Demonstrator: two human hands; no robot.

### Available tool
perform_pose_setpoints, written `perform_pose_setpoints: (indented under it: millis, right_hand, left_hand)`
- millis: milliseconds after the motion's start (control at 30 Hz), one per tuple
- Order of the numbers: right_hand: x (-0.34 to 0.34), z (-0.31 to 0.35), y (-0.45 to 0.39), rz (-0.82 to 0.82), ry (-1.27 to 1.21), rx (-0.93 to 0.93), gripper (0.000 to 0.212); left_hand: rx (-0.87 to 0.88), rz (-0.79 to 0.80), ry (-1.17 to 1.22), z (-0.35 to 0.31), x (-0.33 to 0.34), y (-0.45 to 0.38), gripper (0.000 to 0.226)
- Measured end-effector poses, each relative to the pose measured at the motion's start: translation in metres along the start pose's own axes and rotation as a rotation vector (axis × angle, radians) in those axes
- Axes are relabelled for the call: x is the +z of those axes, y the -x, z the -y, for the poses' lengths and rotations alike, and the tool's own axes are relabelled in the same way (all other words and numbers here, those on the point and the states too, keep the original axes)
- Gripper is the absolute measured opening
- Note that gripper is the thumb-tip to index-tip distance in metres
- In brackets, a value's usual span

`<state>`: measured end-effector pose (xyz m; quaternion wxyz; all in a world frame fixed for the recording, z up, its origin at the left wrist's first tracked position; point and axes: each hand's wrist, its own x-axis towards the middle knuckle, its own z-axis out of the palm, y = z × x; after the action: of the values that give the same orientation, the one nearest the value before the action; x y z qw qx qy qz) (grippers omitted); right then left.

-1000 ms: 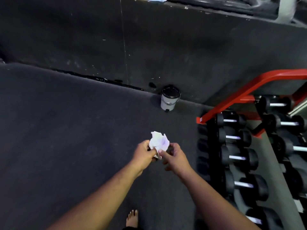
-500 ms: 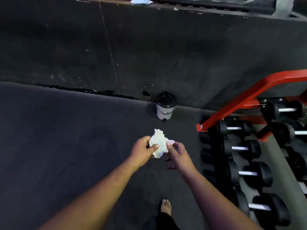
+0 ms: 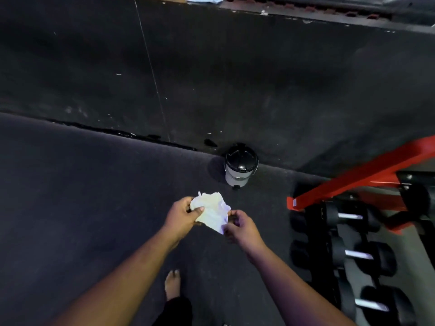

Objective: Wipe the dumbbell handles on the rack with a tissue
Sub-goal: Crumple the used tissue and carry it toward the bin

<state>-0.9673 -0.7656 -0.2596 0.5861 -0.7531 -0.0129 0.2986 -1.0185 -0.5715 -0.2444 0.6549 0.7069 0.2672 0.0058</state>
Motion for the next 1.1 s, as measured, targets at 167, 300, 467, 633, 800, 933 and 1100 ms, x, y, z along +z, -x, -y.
perform_pose_setpoints:
  millis: [167,300,467,633,800,933,1100]
  right_hand:
    - [0.013,0.036,-0.095,-0.055,0.112,-0.194,0.059]
    - [0.020,0.076,-0.156,-0.007,0.124,-0.151,0.033]
    - [0.013,0.112,-0.215,-0.207,-0.175,-0.061,0.014]
    - [-0.018,0.132,-0.267,-0.221,-0.247,-0.054,0.026]
    - [-0.067,0.149,-0.321,-0.105,-0.438,0.015,0.009]
    - [-0.103,0.161,-0.368,-0.047,-0.472,0.079,0.024]
    - [-0.129,0.175,-0.426,-0.082,-0.457,0.096,0.014]
  left_hand:
    - [0.061,0.217,-0.242,-0.023,-0.016,-0.101,0.005]
    - [0.052,0.370,-0.236,-0.057,-0.030,-0.172,0.007]
    - [-0.100,0.489,0.054,-0.090,-0.034,-0.241,0.029]
    - [-0.084,0.448,0.018,-0.106,-0.008,-0.304,0.014]
    - [-0.132,0.378,0.073,-0.136,0.021,-0.369,0.019]
    - [-0.145,0.409,0.031,-0.159,0.048,-0.414,0.018]
    - [-0.184,0.356,0.019,-0.173,0.071,-0.464,0.024]
